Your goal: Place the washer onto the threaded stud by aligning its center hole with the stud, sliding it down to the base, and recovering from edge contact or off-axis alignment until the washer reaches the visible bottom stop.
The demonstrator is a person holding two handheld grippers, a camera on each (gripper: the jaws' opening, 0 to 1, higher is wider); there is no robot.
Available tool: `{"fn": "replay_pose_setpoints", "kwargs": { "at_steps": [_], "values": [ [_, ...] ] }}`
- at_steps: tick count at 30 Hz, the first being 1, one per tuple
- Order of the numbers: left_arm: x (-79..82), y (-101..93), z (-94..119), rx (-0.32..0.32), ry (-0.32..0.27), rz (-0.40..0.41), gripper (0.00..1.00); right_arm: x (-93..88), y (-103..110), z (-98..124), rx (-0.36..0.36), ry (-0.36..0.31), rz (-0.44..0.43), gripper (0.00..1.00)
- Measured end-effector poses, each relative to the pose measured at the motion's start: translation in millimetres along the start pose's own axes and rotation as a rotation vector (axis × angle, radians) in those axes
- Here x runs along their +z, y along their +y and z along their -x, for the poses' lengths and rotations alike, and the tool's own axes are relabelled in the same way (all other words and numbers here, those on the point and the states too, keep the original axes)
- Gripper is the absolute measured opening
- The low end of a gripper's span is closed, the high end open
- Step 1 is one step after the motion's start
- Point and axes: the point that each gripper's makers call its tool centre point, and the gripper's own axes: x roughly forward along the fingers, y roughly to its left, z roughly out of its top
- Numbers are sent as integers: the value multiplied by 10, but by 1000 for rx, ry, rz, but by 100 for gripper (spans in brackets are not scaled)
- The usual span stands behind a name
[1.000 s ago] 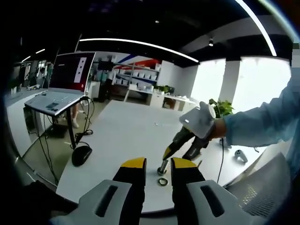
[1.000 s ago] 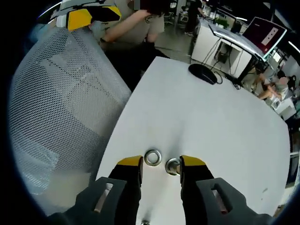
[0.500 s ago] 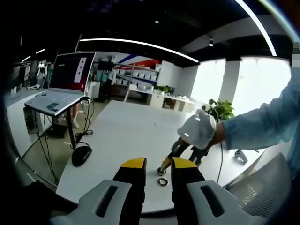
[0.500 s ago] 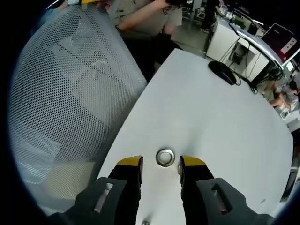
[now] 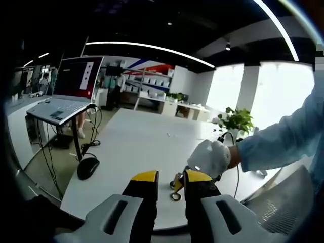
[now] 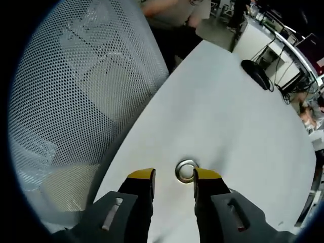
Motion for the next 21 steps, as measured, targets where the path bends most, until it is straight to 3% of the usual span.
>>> {"fn": "replay_pose_setpoints", "kwargs": {
  "at_steps": [2,7,21],
  "values": [
    [-3,-2,1,-1,2,0,16,-30,-77,-12,-32,13,-26,30],
    [-2,-3,1,-2,2,0,16,-28,-135,-43,-26,4,-80,30],
    [-14,-6,-2,-4,11,0,14,-52,-135,-131,-1,59,-72,29]
  ]
}}
